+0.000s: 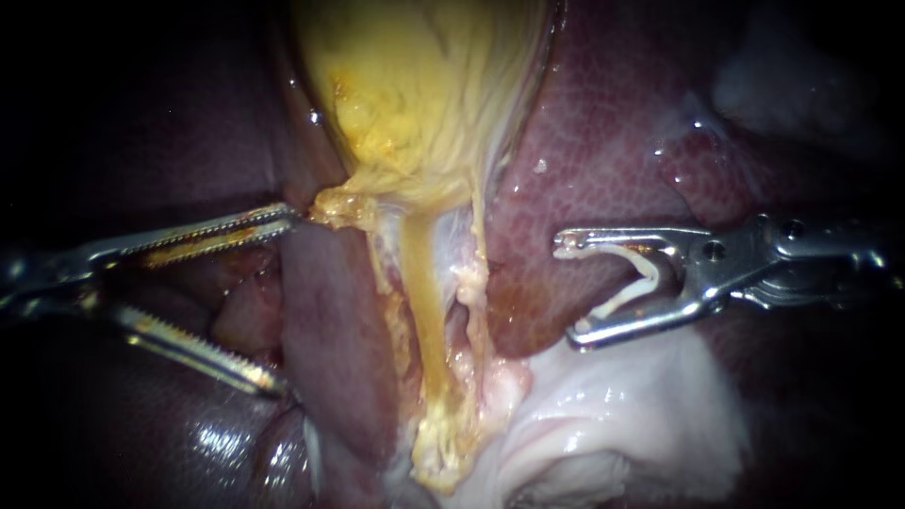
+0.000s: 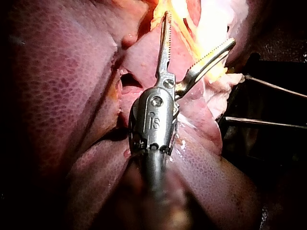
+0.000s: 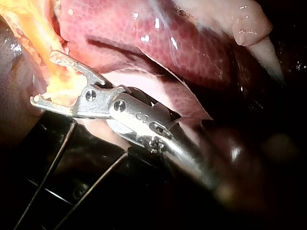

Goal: Clipping first clip left tube

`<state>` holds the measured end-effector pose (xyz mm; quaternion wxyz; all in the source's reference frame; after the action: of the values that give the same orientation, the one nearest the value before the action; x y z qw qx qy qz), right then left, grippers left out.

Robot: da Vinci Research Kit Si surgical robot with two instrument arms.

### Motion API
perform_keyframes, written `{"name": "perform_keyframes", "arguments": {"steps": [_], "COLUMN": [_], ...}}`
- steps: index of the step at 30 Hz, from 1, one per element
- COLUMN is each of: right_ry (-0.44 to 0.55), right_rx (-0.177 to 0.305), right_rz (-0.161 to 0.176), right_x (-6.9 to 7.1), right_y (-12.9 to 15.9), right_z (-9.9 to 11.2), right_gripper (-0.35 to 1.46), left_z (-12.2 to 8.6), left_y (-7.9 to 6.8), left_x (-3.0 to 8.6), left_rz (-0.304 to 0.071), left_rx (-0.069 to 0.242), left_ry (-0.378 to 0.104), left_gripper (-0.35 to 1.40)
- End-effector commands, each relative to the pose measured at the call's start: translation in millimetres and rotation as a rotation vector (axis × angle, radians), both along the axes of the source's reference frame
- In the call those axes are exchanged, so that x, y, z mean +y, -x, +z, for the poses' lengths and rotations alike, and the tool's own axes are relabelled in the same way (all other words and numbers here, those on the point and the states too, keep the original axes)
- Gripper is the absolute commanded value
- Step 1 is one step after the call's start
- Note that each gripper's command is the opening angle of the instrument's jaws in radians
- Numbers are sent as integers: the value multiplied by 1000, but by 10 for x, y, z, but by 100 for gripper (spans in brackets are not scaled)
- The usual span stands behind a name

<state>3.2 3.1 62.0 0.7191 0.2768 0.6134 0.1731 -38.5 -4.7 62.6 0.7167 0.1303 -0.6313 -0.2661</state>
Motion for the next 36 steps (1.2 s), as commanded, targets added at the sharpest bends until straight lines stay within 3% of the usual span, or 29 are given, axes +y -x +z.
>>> {"name": "perform_keyframes", "arguments": {"steps": [1, 10, 18, 26, 27, 28, 31, 36], "right_ry": [0, 5, 11, 12, 12, 12, 12, 12], "right_rx": [-1, -2, -2, -2, -2, -2, -2, -2], "right_rz": [1, 5, 8, 7, 7, 7, 7, 7], "right_x": [0, -4, -7, -7, -7, -7, -7, -7], "right_y": [0, -5, -9, -9, -9, -9, -9, -9], "right_z": [0, 11, 21, 21, 21, 21, 21, 21], "right_gripper": [60, 60, 60, 60, 60, 60, 60, 60], "left_z": [-1, 23, 55, 73, 71, 70, 63, 53], "left_y": [-1, -4, 20, 38, 38, 37, 32, 20], "left_x": [3, 33, 40, 30, 30, 30, 29, 31], "left_rz": [-7, -77, -92, -104, -105, -109, -133, -156], "left_rx": [6, 34, 44, 68, 68, 69, 79, 103], "left_ry": [-1, -8, -43, -162, -174, -180, -270, -342], "left_gripper": [111, 104, 89, 47, 36, 12, -35, -35]}}
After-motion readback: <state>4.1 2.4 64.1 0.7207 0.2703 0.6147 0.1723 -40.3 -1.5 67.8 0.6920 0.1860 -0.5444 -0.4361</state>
